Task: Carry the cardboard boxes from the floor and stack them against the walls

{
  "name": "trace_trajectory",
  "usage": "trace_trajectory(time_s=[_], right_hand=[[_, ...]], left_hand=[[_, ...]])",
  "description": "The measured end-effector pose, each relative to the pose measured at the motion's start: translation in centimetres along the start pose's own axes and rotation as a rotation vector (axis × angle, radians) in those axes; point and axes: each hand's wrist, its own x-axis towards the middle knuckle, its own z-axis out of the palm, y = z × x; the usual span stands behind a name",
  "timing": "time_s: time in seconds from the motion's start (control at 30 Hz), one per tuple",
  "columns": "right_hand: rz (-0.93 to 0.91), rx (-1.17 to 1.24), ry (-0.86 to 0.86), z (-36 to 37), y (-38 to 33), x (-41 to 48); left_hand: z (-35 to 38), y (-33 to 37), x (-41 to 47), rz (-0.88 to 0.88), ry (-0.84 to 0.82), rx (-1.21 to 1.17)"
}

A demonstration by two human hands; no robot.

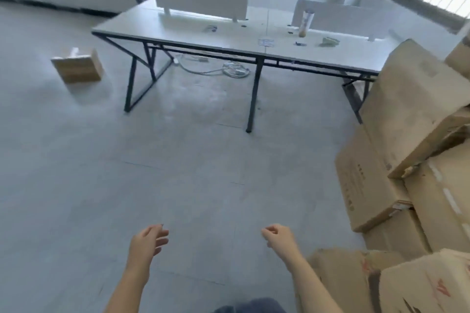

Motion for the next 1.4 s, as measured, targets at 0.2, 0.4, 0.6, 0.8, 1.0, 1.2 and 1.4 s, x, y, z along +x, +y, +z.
trace_trajectory(time_s=[0.2, 0.4, 0.6, 0.8, 1.0, 1.2, 1.4], right_hand=[[-0.067, -0.201, -0.230, 6.6, -6.4, 4.7], [-0.236, -0.368, -0.408, 12.0, -14.3, 10.7], [-0.340, -0.333, -0.418, 14.1, -24.7, 18.5], [-0.394, -0.333, -0.499, 18.8, -33.7, 23.5], [-0.331, -0.609, -0.682, 25.9, -34.6, 26.1], [-0.396, -0.612, -0.716, 34.6, -42.0, 28.2], [-0.466, -0.591, -0.683, 43.6, -52.5, 30.2]], left_hand=[[-6.8, -1.2, 0.7, -0.114, 0.302, -0.194], [-9.7, -0.9, 4.4, -0.178, 0.525, -0.339], [-9.3, 5.5, 12.5, -0.112, 0.586, -0.395], [-10.9, 11.1, 19.0, -0.055, 0.680, -0.423], [-12.9, 10.1, 21.3, -0.218, 0.795, -0.569], [-20.2, 10.9, 26.2, -0.270, 0.932, -0.668], [-30.2, 16.6, 35.5, -0.207, 0.907, -0.644]])
